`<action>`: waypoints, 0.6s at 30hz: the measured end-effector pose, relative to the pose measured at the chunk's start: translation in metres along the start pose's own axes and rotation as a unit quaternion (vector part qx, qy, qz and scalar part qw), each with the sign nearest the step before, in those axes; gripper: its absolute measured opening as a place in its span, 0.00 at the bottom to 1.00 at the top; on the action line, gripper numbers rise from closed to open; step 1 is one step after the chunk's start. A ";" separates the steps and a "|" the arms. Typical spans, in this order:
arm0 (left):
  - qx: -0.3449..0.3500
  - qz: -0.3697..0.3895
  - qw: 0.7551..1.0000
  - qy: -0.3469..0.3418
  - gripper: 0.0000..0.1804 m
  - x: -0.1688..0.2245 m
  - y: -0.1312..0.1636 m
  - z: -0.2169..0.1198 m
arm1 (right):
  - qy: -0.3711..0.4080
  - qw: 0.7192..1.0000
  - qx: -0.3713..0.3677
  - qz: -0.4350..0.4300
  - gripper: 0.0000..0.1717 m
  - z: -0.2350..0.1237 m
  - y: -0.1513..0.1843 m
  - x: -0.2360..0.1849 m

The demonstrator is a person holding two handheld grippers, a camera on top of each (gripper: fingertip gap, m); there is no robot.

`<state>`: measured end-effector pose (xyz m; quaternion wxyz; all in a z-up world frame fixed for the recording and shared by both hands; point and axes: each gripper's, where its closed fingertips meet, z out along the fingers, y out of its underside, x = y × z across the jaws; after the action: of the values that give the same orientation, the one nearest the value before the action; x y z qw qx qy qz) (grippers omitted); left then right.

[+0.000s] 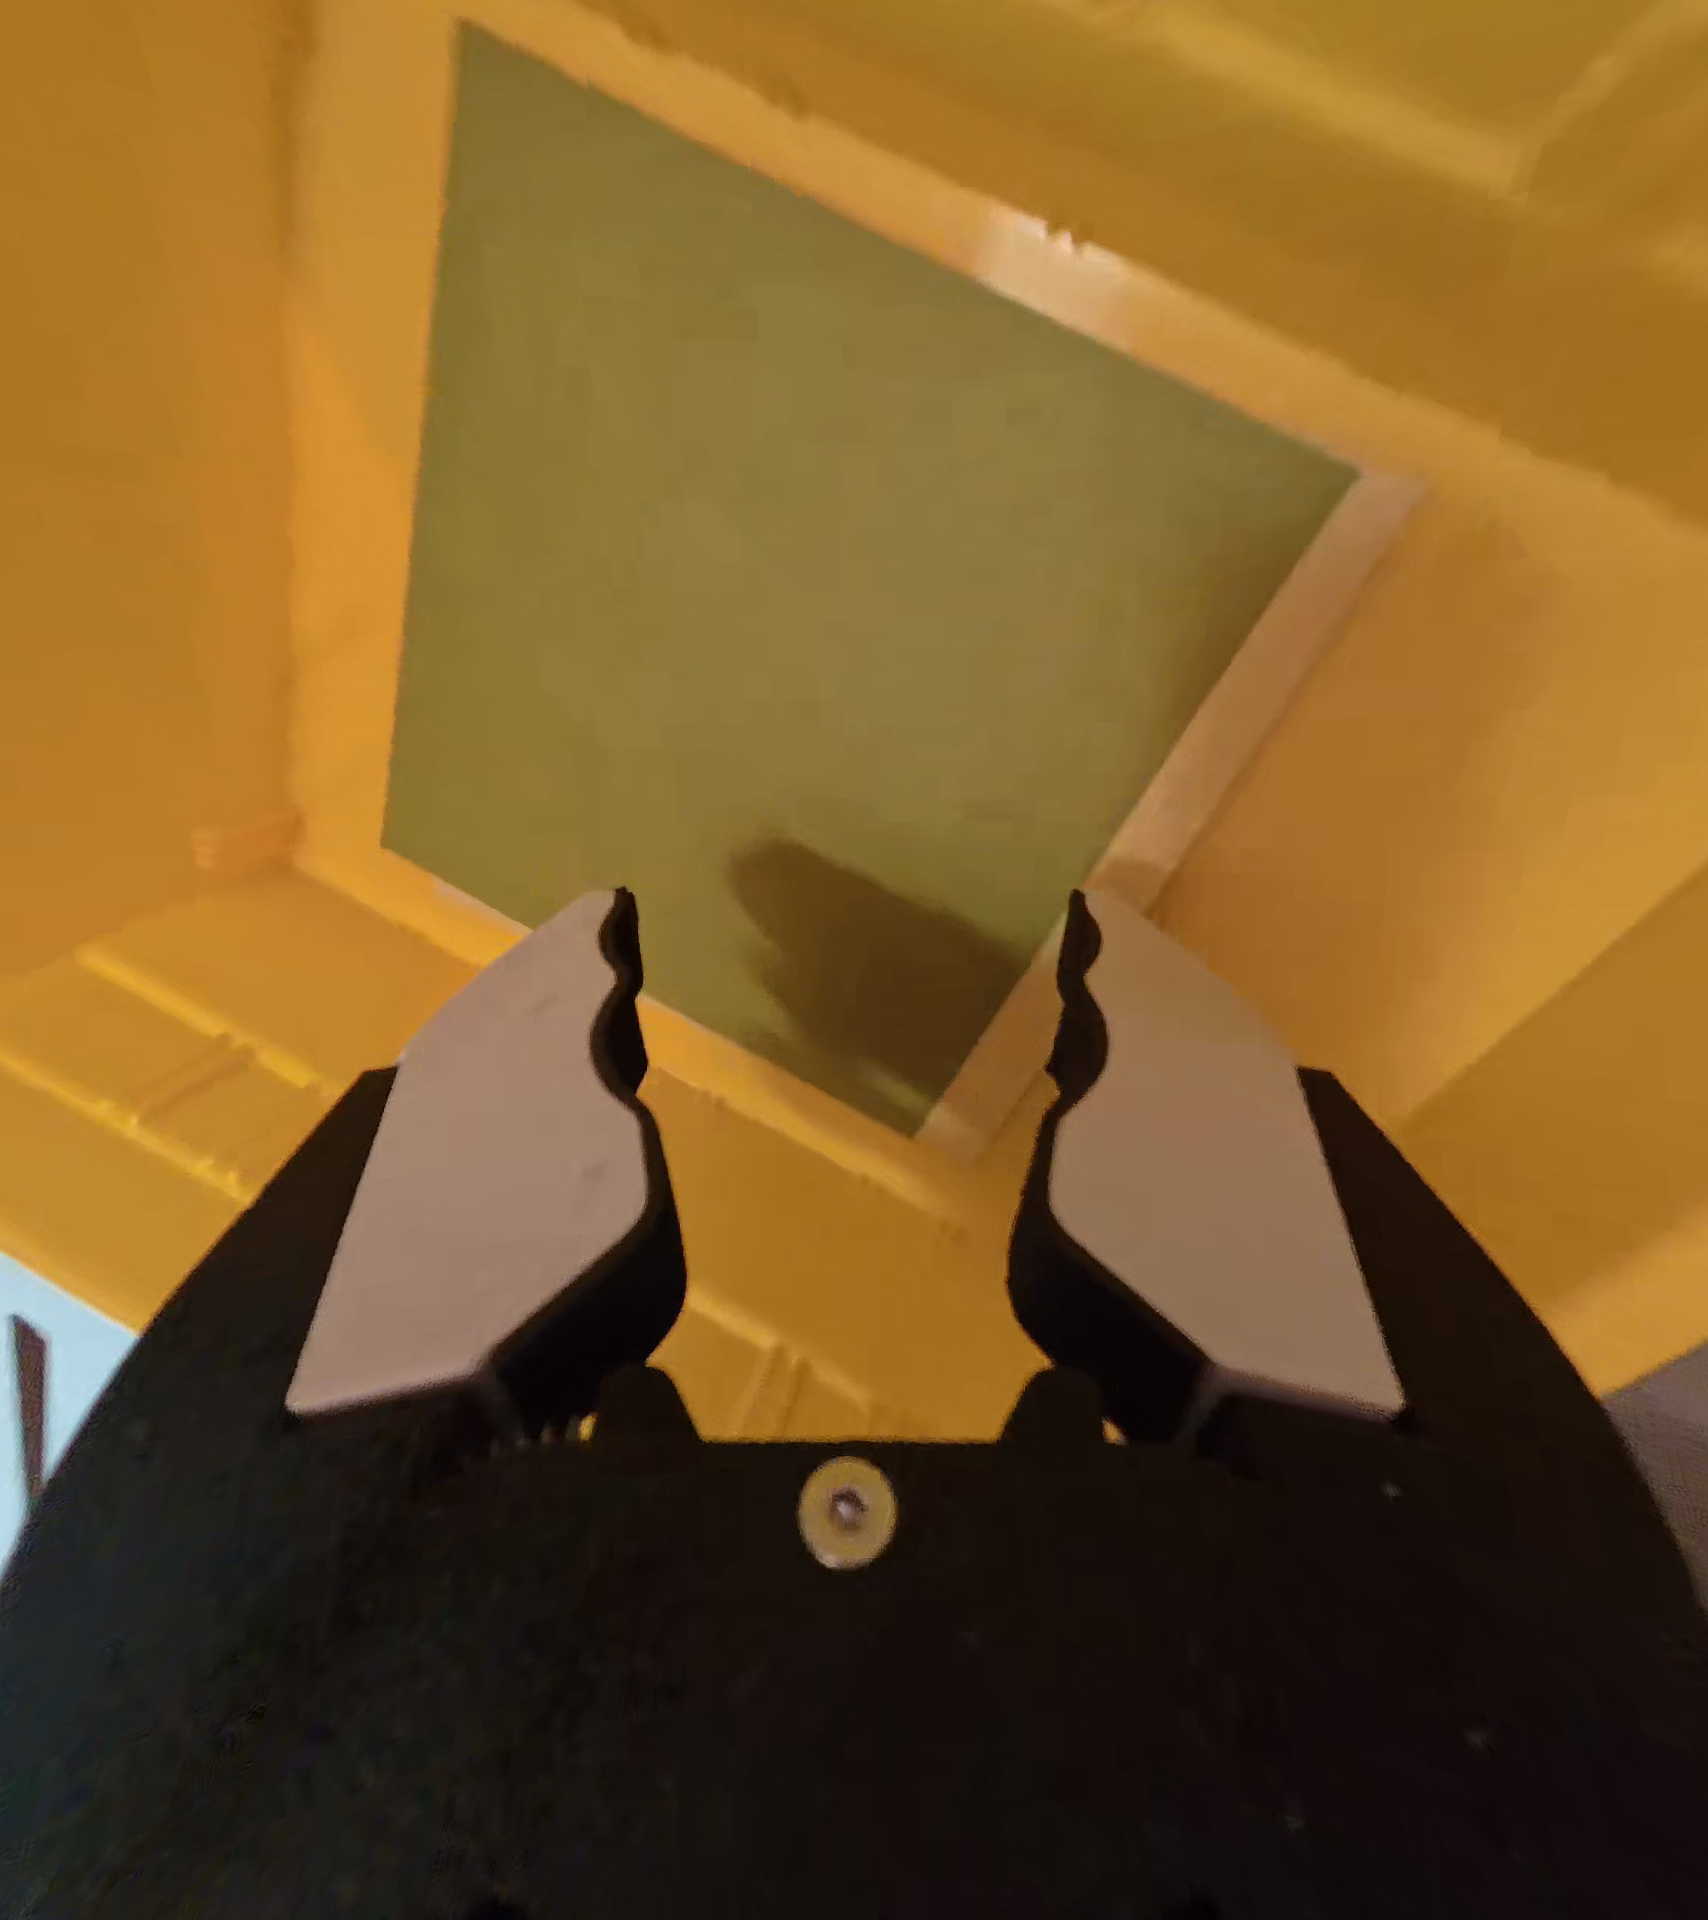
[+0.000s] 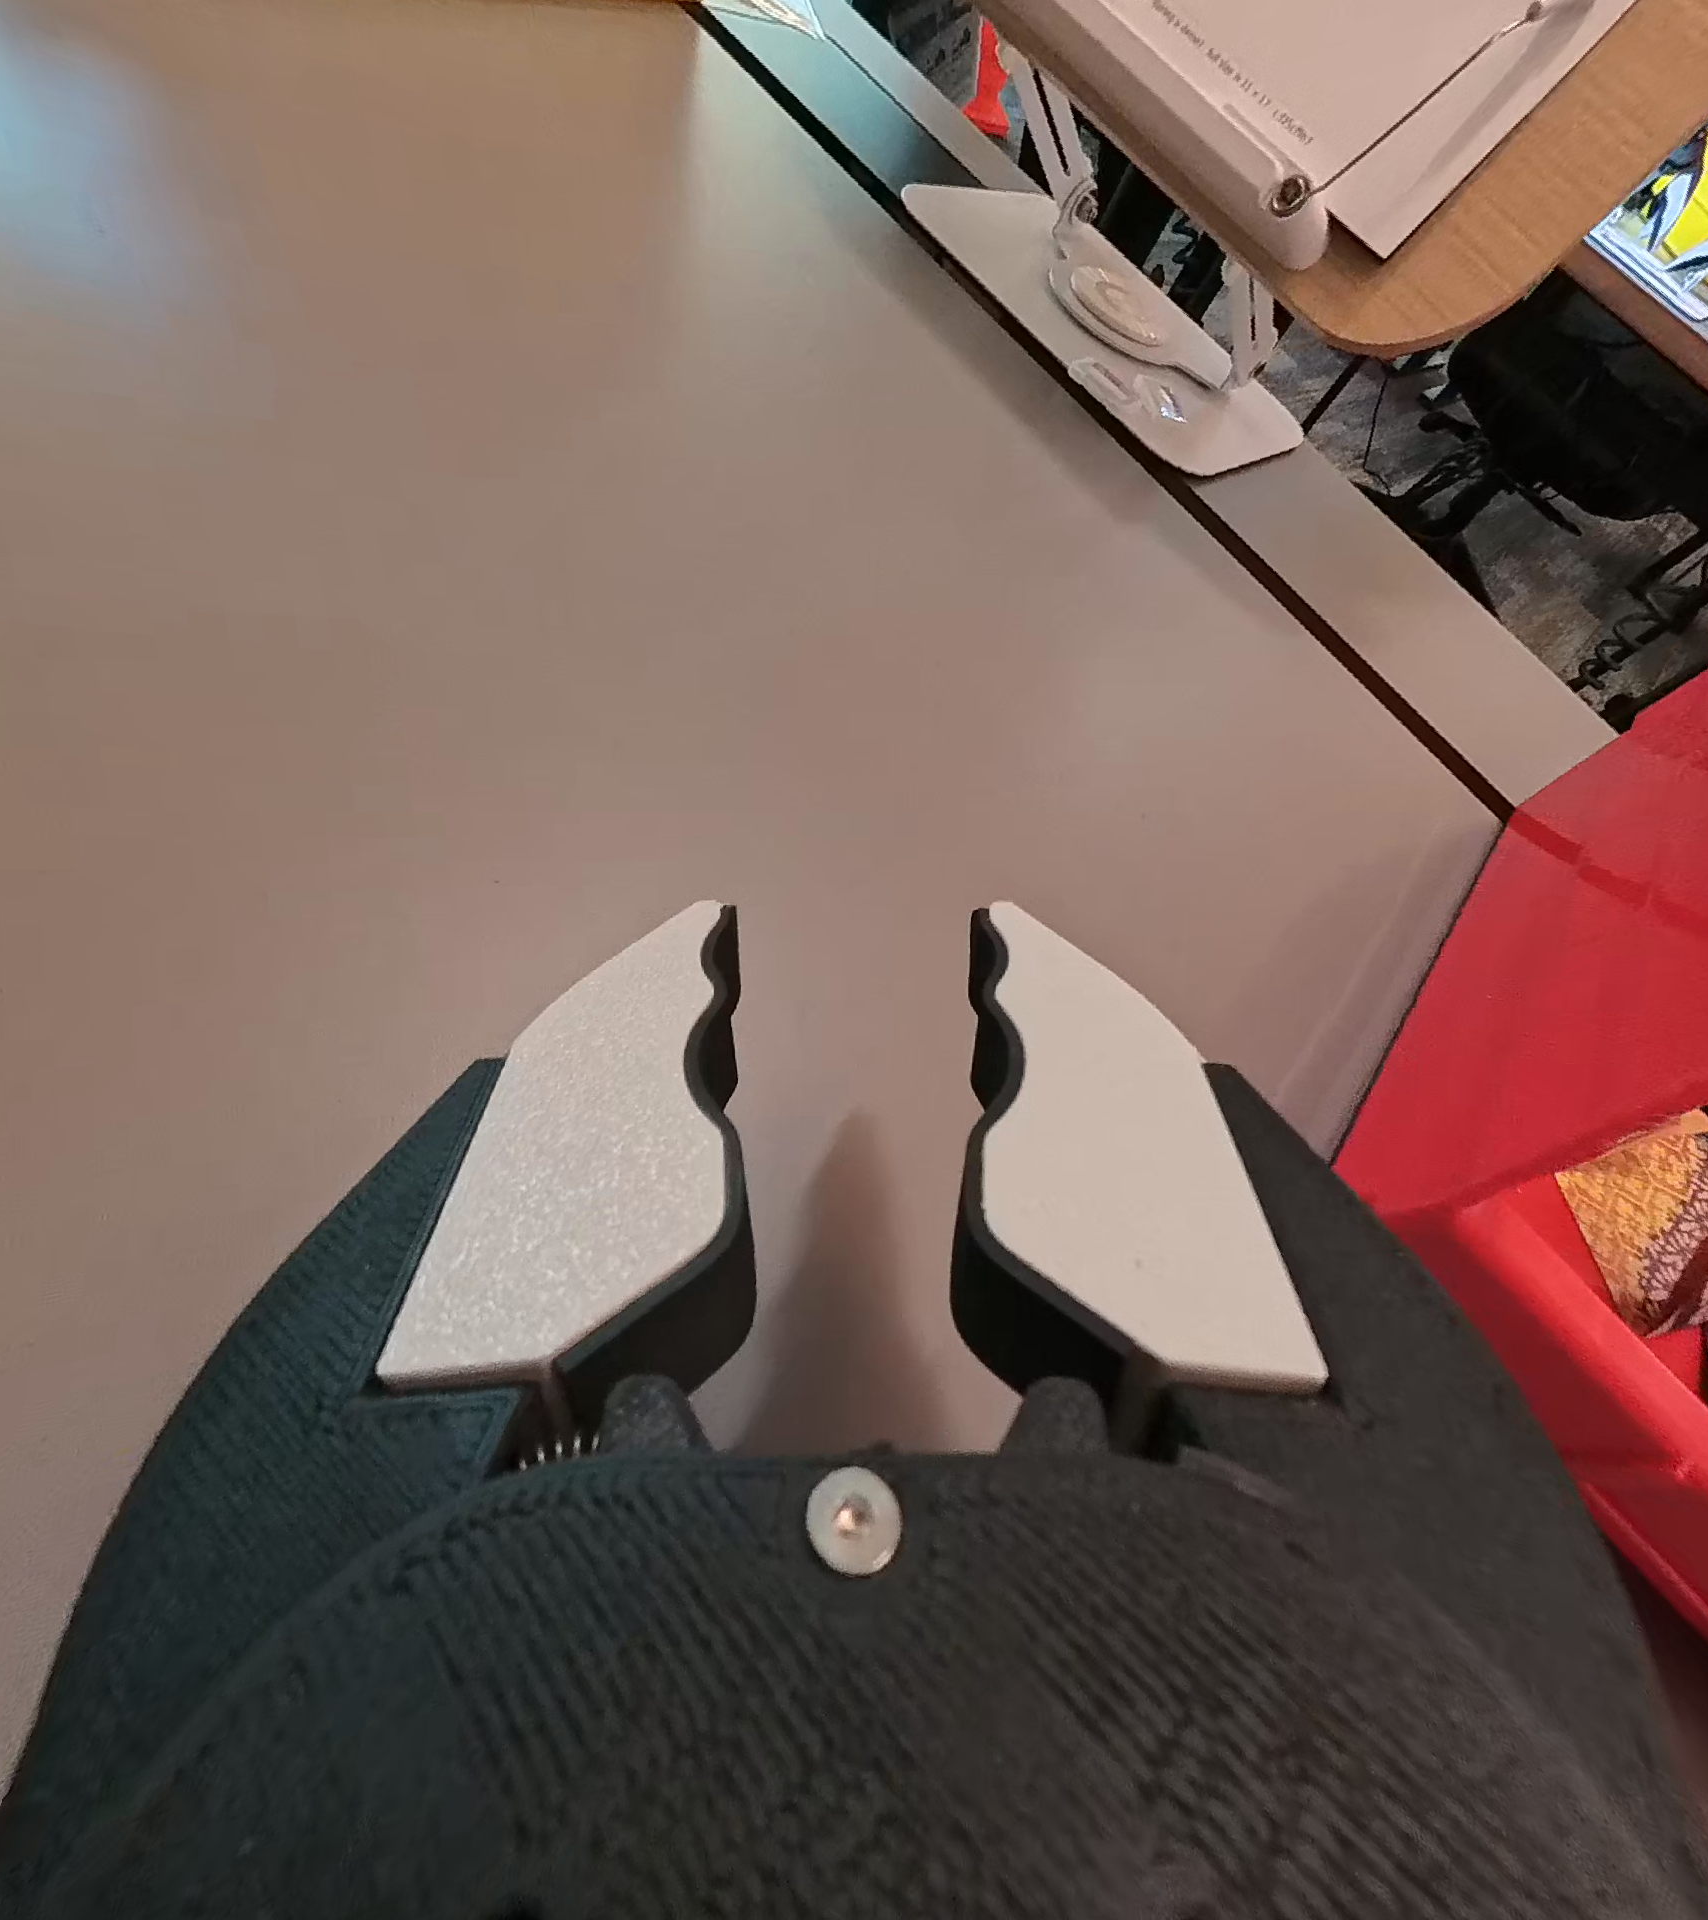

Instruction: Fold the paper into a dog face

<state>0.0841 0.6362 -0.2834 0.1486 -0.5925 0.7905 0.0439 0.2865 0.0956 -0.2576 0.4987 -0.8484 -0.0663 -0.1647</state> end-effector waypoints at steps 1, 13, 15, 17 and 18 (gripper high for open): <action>-0.014 0.019 1.000 -0.010 0.42 0.000 0.005 0.001 | -0.001 1.000 0.001 -0.001 0.25 0.000 0.000 -0.001; 0.004 0.152 0.987 -0.057 0.40 0.007 -0.001 0.009 | 0.002 1.000 0.003 -0.001 0.25 -0.003 -0.002 0.001; 0.008 0.172 0.981 -0.085 0.39 0.003 -0.004 0.008 | 0.002 1.000 0.003 -0.002 0.25 -0.003 -0.002 0.001; 0.014 0.191 0.975 -0.113 0.37 -0.002 -0.007 0.008 | 0.002 1.000 0.003 -0.002 0.25 -0.003 -0.002 0.001; 0.017 0.198 0.972 -0.128 0.36 -0.005 -0.008 0.008 | 0.002 1.000 0.003 -0.002 0.25 -0.003 -0.001 0.001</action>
<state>0.0941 0.6401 -0.2885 0.2471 -0.4112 0.8671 0.1340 0.2861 0.0940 -0.2551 0.5006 -0.8467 -0.0675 -0.1671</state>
